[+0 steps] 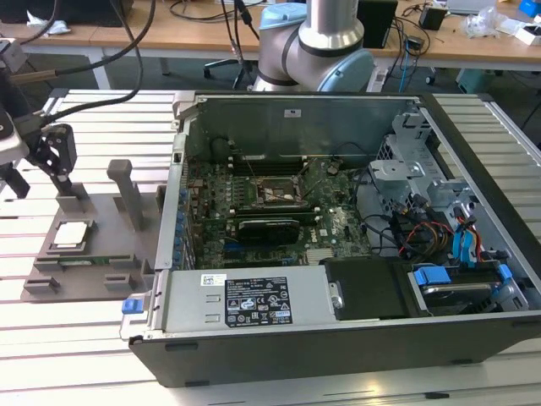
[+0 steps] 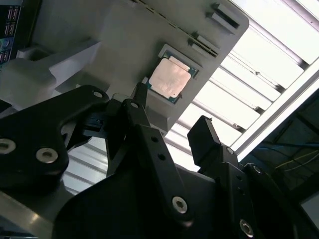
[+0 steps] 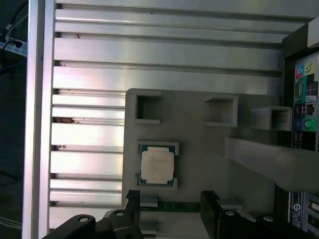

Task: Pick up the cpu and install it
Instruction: 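Pick up the cpu and move it towards the insertion slot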

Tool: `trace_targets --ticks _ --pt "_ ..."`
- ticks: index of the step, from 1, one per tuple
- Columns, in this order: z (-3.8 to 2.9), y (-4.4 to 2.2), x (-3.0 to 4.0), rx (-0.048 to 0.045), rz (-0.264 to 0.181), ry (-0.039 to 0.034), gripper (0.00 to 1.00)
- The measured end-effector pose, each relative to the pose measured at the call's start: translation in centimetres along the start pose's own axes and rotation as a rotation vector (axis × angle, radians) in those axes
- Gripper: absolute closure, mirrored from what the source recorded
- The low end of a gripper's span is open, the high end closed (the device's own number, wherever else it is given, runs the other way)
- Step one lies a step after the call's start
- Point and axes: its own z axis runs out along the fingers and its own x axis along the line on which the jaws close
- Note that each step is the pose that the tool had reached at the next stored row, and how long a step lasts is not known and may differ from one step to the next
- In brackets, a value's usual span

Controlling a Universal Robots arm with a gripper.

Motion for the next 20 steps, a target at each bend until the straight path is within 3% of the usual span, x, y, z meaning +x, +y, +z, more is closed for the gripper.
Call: trace_targets --ticks 6,16,20 --pt "0.74 0.01 0.02 0.0000 0.000 0.0001 0.40" --pt "1.10 0.01 0.03 0.0000 0.000 0.0000 0.40" --pt "2.04 0.03 0.06 0.0000 0.000 0.0000 0.40"
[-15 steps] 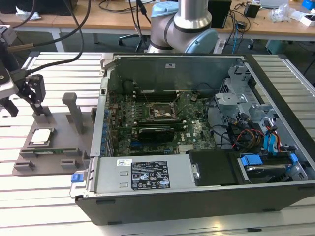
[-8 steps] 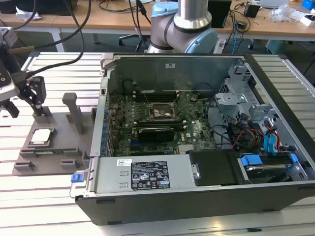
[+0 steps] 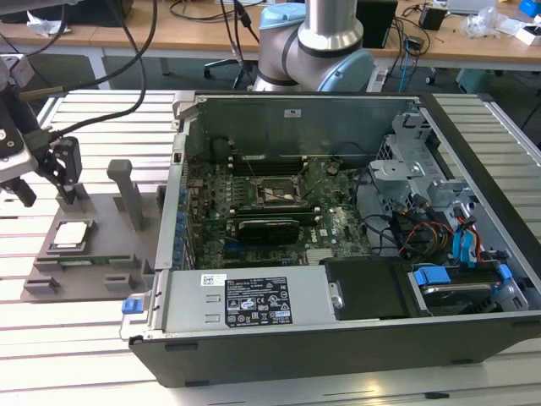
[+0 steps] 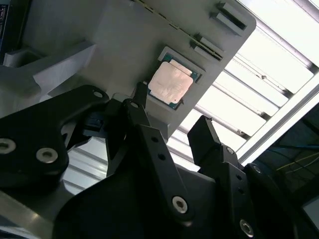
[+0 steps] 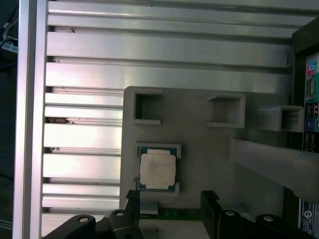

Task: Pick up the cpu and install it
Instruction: 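Pick up the cpu and move it towards the insertion slot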

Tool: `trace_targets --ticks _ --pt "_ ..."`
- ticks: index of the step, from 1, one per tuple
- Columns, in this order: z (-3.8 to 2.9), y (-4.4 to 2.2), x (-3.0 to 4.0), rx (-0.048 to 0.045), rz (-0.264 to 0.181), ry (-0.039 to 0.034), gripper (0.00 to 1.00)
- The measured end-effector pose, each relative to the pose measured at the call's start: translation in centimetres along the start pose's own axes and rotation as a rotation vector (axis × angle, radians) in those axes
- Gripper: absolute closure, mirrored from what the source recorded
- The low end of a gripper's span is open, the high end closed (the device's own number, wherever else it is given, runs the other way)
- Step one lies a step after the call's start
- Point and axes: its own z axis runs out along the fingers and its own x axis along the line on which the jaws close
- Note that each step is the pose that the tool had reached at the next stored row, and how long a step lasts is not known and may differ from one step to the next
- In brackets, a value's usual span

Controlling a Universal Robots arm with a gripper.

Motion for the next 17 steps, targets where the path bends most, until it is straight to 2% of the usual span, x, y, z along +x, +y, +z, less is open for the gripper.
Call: trace_targets --ticks 4,17 --pt "0.85 0.01 0.03 0.0001 0.000 0.0000 0.40" --pt "2.43 0.03 0.08 0.0000 -0.003 0.0001 0.40"
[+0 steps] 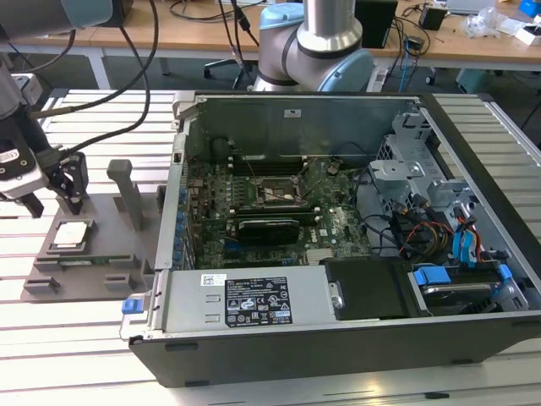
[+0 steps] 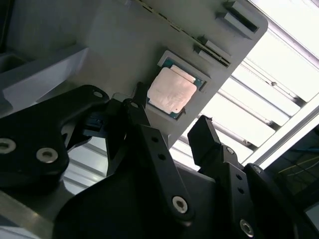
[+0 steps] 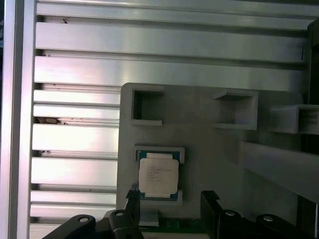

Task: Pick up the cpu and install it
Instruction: 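Pick up the cpu and move it towards the insertion slot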

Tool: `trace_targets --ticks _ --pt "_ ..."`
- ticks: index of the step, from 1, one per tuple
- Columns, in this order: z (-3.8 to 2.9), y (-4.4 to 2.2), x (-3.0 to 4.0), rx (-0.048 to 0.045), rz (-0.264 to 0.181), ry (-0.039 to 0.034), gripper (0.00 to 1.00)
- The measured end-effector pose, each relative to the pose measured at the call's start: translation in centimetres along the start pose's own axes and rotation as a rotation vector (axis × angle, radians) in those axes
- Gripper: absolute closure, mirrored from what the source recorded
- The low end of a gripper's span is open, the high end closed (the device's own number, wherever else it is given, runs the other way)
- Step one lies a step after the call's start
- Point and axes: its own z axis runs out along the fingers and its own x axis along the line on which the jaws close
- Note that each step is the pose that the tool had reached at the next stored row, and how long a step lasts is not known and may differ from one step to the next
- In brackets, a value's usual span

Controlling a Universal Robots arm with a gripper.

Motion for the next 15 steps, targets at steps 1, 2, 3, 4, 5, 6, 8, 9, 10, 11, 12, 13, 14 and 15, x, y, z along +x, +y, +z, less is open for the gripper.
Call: trace_targets --ticks 1,2,3,4,5,6,8,9,10,11,12,13,14,15 --pt "0.11 0.00 0.00 0.0000 0.000 -0.0001 0.40" --pt "0.27 0.00 0.01 -0.0001 0.000 -0.0001 0.40" --pt "0.38 0.00 0.01 -0.0001 -0.001 -0.0001 0.40" --pt "0.46 0.01 0.01 0.0000 -0.001 -0.0001 0.40" --pt "0.62 0.01 0.02 -0.0001 -0.001 -0.0001 0.40" --pt "0.73 0.01 0.02 -0.0001 -0.001 -0.0001 0.40" --pt "0.98 0.01 0.03 -0.0001 -0.002 -0.0001 0.40" --pt "1.08 0.01 0.03 -0.0001 -0.002 -0.0001 0.40" --pt "1.20 0.02 0.03 -0.0001 -0.002 -0.0001 0.40" --pt "1.29 0.02 0.04 -0.0001 -0.003 -0.0001 0.40" --pt "1.42 0.03 0.04 0.0019 -0.004 0.0000 0.40" --pt "1.47 0.03 0.05 0.0074 -0.008 0.0004 0.40" --pt "1.55 0.03 0.04 0.0101 -0.010 0.0003 0.40" --pt "1.63 0.03 0.04 0.0121 -0.012 0.0003 0.40"
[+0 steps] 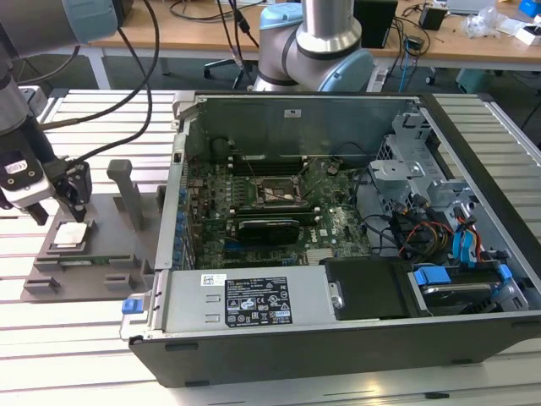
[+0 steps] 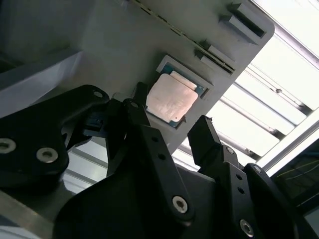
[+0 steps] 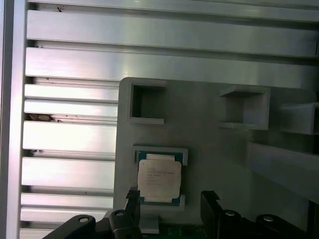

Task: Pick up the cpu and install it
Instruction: 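Pick up the cpu and move it towards the insertion slot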

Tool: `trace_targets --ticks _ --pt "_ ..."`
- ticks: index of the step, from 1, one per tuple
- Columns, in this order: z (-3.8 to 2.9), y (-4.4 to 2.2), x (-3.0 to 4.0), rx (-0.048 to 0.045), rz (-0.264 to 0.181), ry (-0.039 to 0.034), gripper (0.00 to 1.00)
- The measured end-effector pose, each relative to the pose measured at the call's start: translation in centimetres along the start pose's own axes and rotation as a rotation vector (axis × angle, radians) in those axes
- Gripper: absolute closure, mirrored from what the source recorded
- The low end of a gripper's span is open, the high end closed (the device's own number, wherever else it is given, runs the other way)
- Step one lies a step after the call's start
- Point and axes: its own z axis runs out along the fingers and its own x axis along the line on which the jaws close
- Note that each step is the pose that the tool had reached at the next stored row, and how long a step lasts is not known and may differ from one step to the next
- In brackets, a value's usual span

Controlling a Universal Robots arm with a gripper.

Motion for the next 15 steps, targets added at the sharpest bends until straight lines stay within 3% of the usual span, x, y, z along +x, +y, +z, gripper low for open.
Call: trace_targets --ticks 3,7,11,15 --pt "0.52 0.04 0.01 0.0009 -0.004 -0.0001 0.40" --pt "2.00 0.09 0.05 0.0007 -0.011 -0.0001 0.40" --pt "2.94 0.16 0.08 0.0006 -0.014 -0.0003 0.40" --pt "3.13 0.21 0.18 0.0006 -0.014 -0.0002 0.40"
